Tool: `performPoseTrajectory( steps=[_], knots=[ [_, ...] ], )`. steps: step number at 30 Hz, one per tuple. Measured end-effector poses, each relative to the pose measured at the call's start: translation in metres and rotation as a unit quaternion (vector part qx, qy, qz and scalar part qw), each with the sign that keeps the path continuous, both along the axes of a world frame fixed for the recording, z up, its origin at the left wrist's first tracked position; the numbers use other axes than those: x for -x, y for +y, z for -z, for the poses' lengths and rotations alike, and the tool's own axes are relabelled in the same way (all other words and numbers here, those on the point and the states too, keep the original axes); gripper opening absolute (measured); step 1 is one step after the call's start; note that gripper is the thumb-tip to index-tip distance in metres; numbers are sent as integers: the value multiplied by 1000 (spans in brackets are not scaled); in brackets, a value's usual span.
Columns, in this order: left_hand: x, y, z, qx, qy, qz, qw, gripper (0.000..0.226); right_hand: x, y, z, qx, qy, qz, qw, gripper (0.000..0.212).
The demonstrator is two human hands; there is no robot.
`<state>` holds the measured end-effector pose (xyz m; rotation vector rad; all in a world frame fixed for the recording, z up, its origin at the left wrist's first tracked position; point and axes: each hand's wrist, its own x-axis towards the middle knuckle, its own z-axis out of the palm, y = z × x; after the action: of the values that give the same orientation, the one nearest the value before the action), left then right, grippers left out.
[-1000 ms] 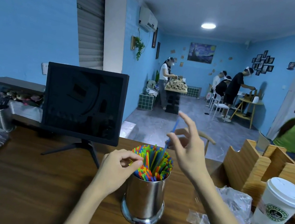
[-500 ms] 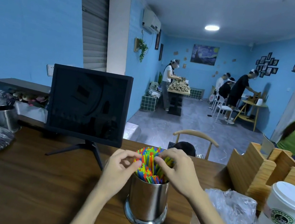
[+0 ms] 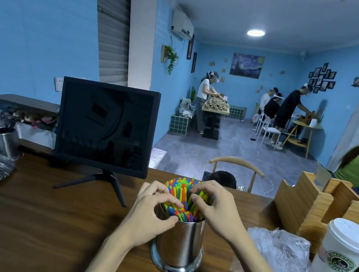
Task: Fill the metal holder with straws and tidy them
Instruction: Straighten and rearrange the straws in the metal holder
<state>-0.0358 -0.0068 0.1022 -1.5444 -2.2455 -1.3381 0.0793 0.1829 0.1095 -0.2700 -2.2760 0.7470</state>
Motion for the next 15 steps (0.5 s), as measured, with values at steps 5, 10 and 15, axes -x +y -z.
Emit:
performPoseTrajectory(
  steps=[5,10,15],
  knots=[
    [2,-1,-3,0,41,-20,999,17,-5,0,1,17,14,-6,1000,11],
    [1,3,-7,2,67,-43,997,17,-9,-4,-1,17,22,-10,1000,11],
    [-5,7,-8,4,118,-72,990,17,-13,-6,-2,2,18,-3,1000,8]
  ],
)
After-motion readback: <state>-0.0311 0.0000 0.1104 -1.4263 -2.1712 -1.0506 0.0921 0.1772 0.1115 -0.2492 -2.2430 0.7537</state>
